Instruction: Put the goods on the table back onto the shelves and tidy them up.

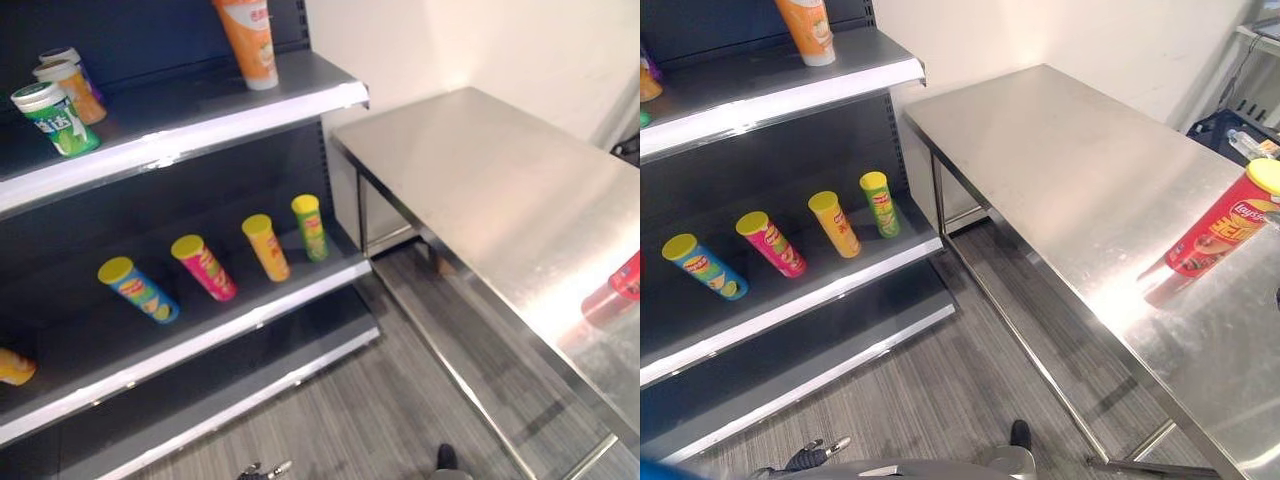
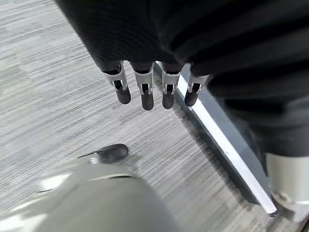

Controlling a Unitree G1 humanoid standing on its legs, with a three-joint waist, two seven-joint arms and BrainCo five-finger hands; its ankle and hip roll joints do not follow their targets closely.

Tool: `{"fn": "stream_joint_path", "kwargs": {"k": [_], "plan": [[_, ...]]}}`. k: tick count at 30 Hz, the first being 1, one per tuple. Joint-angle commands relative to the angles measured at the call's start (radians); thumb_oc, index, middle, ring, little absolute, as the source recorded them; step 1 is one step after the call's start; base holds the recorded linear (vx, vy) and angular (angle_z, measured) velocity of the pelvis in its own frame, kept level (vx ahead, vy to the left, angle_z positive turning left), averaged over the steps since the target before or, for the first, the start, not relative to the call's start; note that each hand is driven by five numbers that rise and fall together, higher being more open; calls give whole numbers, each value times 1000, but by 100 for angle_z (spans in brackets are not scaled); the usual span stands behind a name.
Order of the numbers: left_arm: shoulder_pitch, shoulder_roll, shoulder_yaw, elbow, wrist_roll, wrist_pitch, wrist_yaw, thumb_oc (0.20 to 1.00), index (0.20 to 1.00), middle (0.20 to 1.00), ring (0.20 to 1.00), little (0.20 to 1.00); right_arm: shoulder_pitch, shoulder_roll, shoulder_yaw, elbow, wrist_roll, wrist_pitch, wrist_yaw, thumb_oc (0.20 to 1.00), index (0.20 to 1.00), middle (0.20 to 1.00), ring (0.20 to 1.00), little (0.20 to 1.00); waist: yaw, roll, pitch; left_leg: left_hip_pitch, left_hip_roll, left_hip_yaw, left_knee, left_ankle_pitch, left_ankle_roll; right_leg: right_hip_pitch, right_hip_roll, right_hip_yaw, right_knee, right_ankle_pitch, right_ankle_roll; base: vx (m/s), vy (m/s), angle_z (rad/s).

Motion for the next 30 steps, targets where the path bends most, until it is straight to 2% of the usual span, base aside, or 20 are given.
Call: {"fn": "stream_joint_path", "kwargs": {"k": [1, 11, 30], "plan": [[-50, 65, -17, 35, -22, -15, -3, 1000, 1000, 1000, 1000, 1000, -91, -110, 34, 45, 33, -29, 13, 1000, 1000, 1000, 1000, 1000, 21, -40, 16, -52, -8, 46, 13, 26, 17, 102, 81, -62, 36, -227, -52, -1, -38, 9], [-48, 63, -26, 36, -25, -21, 1, 1000, 1000, 1000, 1000, 1000, -135, -135, 95, 85, 20, -25, 29, 1000, 1000, 1000, 1000, 1000, 30, -40, 19, -52, -5, 35, 10, 32, 14, 116, 84, -82, 36, -231, -55, 2, -4, 3], [-43, 64, -32, 39, -20, -23, 10, 1000, 1000, 1000, 1000, 1000, -185, -152, 137, 128, 23, -20, 28, 1000, 1000, 1000, 1000, 1000, 37, -42, 22, -47, -9, 34, 7, 28, 14, 119, 77, -93, 37, -228, -51, 0, -1, 1]]}}
